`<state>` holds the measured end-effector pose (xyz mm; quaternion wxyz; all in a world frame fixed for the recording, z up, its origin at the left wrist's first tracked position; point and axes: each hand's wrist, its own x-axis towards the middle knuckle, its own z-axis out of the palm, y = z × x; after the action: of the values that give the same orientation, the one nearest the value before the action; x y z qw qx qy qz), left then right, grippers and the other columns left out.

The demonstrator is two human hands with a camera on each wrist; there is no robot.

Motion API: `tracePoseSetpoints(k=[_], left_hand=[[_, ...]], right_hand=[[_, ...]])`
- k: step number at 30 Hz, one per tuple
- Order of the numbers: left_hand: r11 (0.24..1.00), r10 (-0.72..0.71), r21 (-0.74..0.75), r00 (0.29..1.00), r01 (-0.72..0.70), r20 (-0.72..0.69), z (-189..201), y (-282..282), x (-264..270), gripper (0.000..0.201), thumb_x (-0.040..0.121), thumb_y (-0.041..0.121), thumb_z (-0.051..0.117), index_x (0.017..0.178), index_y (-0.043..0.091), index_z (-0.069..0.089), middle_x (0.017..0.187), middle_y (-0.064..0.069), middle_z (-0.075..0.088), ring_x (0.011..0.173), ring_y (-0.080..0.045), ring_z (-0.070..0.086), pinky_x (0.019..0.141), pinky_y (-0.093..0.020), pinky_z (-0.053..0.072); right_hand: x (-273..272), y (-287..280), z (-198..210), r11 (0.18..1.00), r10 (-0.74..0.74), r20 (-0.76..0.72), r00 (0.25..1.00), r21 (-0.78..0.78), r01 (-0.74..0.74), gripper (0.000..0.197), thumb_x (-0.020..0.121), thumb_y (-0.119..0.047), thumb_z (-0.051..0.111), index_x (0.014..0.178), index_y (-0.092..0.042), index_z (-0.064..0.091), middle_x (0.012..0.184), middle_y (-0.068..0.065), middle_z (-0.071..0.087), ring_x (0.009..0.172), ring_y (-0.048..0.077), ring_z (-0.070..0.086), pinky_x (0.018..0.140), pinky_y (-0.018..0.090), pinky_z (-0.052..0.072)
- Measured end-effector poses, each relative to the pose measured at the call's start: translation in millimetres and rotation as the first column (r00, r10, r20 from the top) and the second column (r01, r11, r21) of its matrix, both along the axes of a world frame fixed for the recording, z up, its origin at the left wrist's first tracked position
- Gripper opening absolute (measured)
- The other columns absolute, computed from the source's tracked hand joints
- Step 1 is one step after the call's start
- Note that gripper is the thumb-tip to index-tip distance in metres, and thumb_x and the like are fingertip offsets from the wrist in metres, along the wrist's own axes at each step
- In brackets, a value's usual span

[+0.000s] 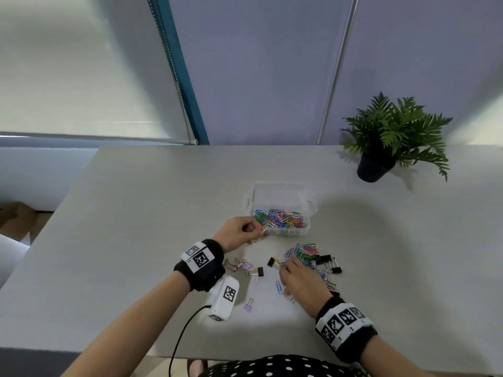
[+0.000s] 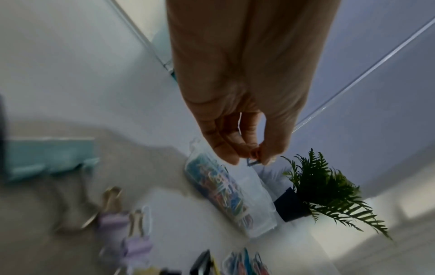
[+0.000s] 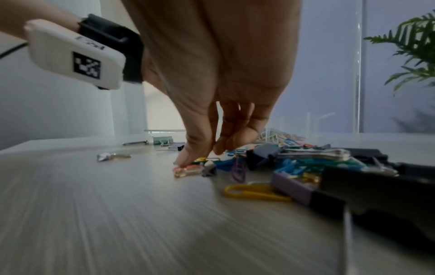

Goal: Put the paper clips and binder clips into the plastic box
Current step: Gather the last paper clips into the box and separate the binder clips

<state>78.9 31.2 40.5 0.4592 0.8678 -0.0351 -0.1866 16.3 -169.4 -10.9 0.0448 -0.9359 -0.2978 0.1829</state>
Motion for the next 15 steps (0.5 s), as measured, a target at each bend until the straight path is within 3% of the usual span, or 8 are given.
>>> tracePoseSetpoints(k=[3,7,8,10,12,15], left_hand=[[0.989,-0.029,0.145,0.994,0.014,0.104,4,-6,25,0.013,0.087,0.016,0.059,0.094,0.005,0.061,0.074,-0.001,0.055,0.068,-0.015,0.053,0.074,-0.031,0.049],[0.928,-0.133,0.367,0.974,0.058,0.182,9,-24,57,0.020,0.089,0.017,0.056,0.098,0.000,0.061,0.098,-0.015,0.063,0.089,-0.024,0.057,0.080,-0.027,0.044],[0.913,-0.162,0.401,0.970,0.078,0.179,7,-29,62,0.020,0.089,0.016,0.055,0.098,-0.001,0.061,0.102,-0.016,0.064,0.094,-0.027,0.059,0.084,-0.029,0.045],[0.886,-0.206,0.448,0.967,0.120,0.147,2,-37,70,0.018,0.089,0.013,0.055,0.097,-0.002,0.062,0.103,-0.017,0.066,0.098,-0.029,0.060,0.089,-0.034,0.047],[0.869,-0.211,0.476,0.971,0.135,0.111,-6,-40,72,0.015,0.088,0.007,0.056,0.097,-0.001,0.064,0.103,-0.016,0.068,0.098,-0.028,0.062,0.091,-0.034,0.048],[0.878,-0.162,0.467,0.983,0.105,0.084,-14,-35,74,0.023,0.087,-0.005,0.048,0.099,0.001,0.067,0.099,-0.015,0.071,0.095,-0.025,0.066,0.090,-0.029,0.048]], right_hand=[[0,-3,-5,0.997,0.075,0.035,0.997,-0.006,-0.075,0.050,0.028,-0.038,0.089,0.060,-0.021,0.054,0.067,-0.008,0.059,0.062,0.008,0.058,0.039,0.016,0.040],[0,-11,-7,0.984,0.164,0.128,0.978,0.041,-0.171,0.031,0.062,-0.045,0.070,0.069,-0.024,0.049,0.072,-0.010,0.059,0.064,0.005,0.053,0.044,0.015,0.041],[0,-13,-8,0.981,0.185,0.117,0.976,0.035,-0.191,0.032,0.062,-0.048,0.069,0.070,-0.024,0.050,0.071,-0.011,0.059,0.063,0.005,0.053,0.045,0.015,0.041],[-1,-13,-7,0.981,0.192,0.038,0.981,0.006,-0.192,0.045,0.047,-0.051,0.080,0.070,-0.024,0.053,0.070,-0.012,0.058,0.061,0.004,0.055,0.045,0.013,0.042],[-2,-11,-4,0.981,0.186,0.081,0.979,0.034,-0.189,0.050,0.036,-0.042,0.087,0.069,-0.022,0.055,0.070,-0.010,0.059,0.062,0.005,0.057,0.047,0.014,0.043],[1,-12,-2,0.985,0.163,0.097,0.982,0.036,-0.167,0.034,0.058,-0.021,0.081,0.079,-0.011,0.057,0.086,0.003,0.062,0.080,0.018,0.059,0.062,0.024,0.050]])
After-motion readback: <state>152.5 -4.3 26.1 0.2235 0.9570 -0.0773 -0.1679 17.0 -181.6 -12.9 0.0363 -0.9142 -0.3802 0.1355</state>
